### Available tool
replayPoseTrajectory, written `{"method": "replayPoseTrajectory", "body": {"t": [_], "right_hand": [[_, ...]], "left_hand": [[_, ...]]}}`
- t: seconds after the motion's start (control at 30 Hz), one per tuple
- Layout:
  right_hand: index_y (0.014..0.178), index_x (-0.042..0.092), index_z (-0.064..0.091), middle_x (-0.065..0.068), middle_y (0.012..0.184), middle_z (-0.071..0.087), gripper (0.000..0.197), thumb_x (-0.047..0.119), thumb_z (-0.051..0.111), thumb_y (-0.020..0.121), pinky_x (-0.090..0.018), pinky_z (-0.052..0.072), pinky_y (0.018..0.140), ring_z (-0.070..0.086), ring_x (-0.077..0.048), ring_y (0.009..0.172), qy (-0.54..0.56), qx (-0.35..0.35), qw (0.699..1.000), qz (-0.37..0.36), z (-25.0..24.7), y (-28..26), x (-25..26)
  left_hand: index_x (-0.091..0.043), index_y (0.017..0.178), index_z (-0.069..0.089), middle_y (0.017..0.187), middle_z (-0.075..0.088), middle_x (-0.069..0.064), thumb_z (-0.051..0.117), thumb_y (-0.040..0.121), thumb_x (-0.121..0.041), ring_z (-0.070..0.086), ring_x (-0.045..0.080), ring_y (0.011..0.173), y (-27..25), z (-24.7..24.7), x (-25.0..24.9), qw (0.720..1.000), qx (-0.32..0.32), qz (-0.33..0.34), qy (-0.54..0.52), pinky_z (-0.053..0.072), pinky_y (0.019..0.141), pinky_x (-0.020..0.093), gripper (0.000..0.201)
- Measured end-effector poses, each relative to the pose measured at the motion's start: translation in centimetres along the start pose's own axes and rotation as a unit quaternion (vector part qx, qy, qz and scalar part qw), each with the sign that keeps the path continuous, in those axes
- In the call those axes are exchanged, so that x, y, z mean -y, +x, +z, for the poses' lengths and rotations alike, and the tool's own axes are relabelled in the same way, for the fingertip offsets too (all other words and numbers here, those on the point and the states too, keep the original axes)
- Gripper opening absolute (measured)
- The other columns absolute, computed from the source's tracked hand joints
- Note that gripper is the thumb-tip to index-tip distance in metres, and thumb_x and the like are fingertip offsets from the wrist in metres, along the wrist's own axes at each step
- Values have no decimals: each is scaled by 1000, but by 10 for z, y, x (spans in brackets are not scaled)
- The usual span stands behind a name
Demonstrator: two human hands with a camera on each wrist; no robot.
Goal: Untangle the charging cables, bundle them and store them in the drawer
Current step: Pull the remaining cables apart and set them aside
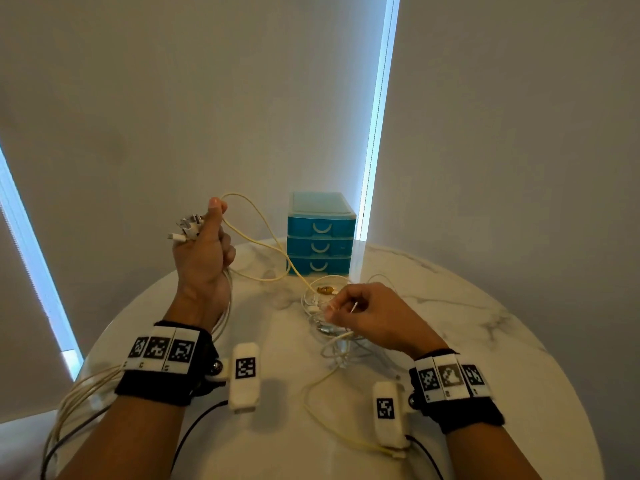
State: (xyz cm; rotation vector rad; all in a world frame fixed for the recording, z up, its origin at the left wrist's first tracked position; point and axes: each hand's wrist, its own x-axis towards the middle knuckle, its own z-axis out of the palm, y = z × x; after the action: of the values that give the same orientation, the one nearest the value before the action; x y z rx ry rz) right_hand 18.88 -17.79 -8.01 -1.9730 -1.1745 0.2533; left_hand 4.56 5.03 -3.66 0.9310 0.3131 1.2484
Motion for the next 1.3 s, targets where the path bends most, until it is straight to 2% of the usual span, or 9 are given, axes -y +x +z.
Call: {"method": "replayPoseTrajectory", "body": {"t": [0.1, 0.23, 0.37, 0.47, 0.63, 0.73, 0.93, 1.1, 1.3], "right_hand": [[99, 34, 80, 12, 96, 76, 14, 47, 78, 95, -13, 55, 72, 69, 0, 84, 48, -195, 979, -21, -9, 2, -3], [103, 28, 84, 8, 84, 80, 19, 44, 83, 92, -32, 66, 78, 77, -10, 75, 175, -358, 917, -23, -19, -2, 0], [102, 22, 85, 2, 87, 82, 19, 36, 89, 89, -42, 68, 84, 80, -17, 76, 273, -362, 891, -33, -15, -4, 12], [103, 23, 85, 2, 92, 83, 17, 32, 88, 89, -45, 67, 86, 79, -22, 81, 282, -336, 897, -56, -7, -4, 23], [107, 17, 84, 0, 99, 83, 16, 22, 85, 92, -36, 68, 81, 80, -21, 85, 331, -300, 891, -80, -1, -5, 34], [110, 14, 82, -3, 100, 82, 18, 21, 84, 93, -30, 66, 78, 80, -21, 86, 347, -291, 887, -85, 1, -4, 34], [108, 24, 77, 2, 92, 82, 22, 44, 68, 104, -34, 65, 70, 79, -12, 81, 194, -192, 962, -26, 8, 4, 14], [104, 28, 80, 5, 85, 81, 12, 35, 82, 95, -29, 65, 75, 76, -7, 73, 18, -24, 999, 26, 7, 4, -6], [113, 36, 79, 14, 97, 76, 22, 50, 76, 96, -16, 53, 76, 71, -4, 87, 48, -120, 991, -20, 11, 5, 7]], "left_hand": [[-20, 95, 71, 53, 41, -12, 76, 100, -23, 30, 4, 46, 2, -3, 8, 996, 18, -13, 89, 26, 40, 19, 8], [-24, 107, 80, 63, 52, -6, 83, 93, -30, 35, 8, 50, -12, 3, 15, 959, 168, -42, 224, 28, 41, 21, 15], [-19, 105, 83, 68, 72, -19, 82, 94, -30, 59, -4, 53, -42, 21, 19, 904, 302, -45, 300, 45, 51, 11, 16], [-23, 106, 85, 101, 82, -17, 81, 95, -35, 75, -4, 95, -49, 25, 26, 856, 369, -19, 360, 55, 86, 17, 17], [-31, 111, 85, 113, 78, -26, 83, 92, -37, 69, -9, 107, -51, 27, 32, 815, 426, -11, 394, 50, 79, 3, 20], [-31, 103, 85, 108, 80, -21, 82, 92, -40, 72, -3, 103, -49, 26, 35, 810, 415, 17, 414, 51, 82, 12, 15], [-28, 89, 84, 96, 83, -11, 86, 90, -36, 78, 7, 96, -36, 20, 32, 900, 263, 51, 342, 60, 89, 34, 9], [-18, 99, 82, 71, 72, -20, 85, 90, -40, 62, -5, 64, -29, 14, 20, 964, 106, 70, 232, 48, 70, 20, 24], [-26, 114, 82, 64, 55, -17, 79, 90, -48, 38, 4, 54, -29, 16, 13, 980, 111, 9, 163, 34, 51, 21, 33]]}}
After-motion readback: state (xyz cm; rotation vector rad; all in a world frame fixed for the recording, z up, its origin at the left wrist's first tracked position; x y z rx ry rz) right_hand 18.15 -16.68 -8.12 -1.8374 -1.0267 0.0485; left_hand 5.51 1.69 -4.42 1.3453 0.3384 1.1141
